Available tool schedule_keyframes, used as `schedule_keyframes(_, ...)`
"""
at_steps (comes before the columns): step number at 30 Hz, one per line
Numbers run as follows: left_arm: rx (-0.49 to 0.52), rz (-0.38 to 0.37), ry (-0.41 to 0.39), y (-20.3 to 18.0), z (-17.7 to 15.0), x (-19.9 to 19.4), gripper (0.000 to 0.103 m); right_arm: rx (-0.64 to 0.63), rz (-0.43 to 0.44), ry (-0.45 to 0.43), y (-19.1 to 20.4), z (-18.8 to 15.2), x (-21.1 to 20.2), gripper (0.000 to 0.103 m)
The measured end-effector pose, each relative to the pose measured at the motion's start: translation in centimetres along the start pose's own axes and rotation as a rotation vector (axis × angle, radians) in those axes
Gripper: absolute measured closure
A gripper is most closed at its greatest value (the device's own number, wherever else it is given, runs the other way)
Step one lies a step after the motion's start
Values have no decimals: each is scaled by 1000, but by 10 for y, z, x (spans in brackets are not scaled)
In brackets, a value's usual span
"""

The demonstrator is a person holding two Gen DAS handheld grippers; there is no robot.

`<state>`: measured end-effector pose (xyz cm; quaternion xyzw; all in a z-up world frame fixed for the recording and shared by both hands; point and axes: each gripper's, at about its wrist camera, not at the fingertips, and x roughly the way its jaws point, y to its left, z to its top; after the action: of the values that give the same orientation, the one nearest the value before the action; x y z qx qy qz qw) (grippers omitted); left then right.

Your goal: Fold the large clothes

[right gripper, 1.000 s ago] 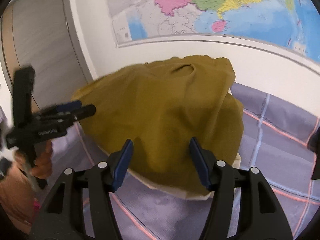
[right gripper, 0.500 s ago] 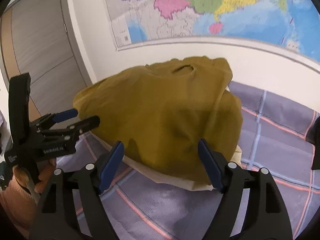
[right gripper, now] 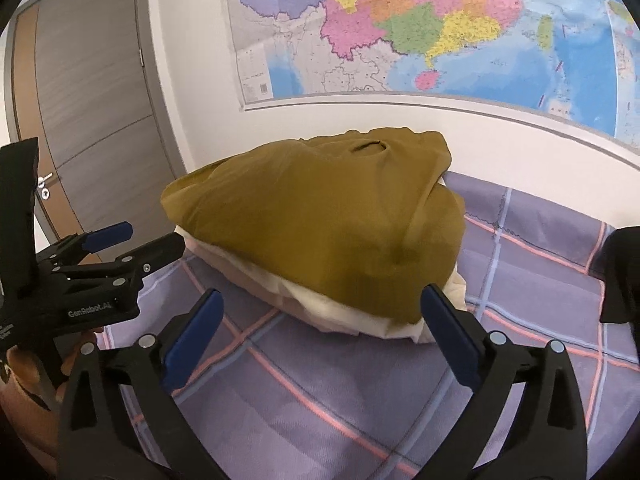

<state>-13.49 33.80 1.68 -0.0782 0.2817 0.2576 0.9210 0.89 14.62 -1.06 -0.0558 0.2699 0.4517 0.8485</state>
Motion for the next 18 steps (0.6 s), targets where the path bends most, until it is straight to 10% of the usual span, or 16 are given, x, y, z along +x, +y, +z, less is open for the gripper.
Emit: schedule_keyframes(18, -21, 35, 31, -19, -30, -25, 7, -6, -13, -3, 11, -28, -35, 5)
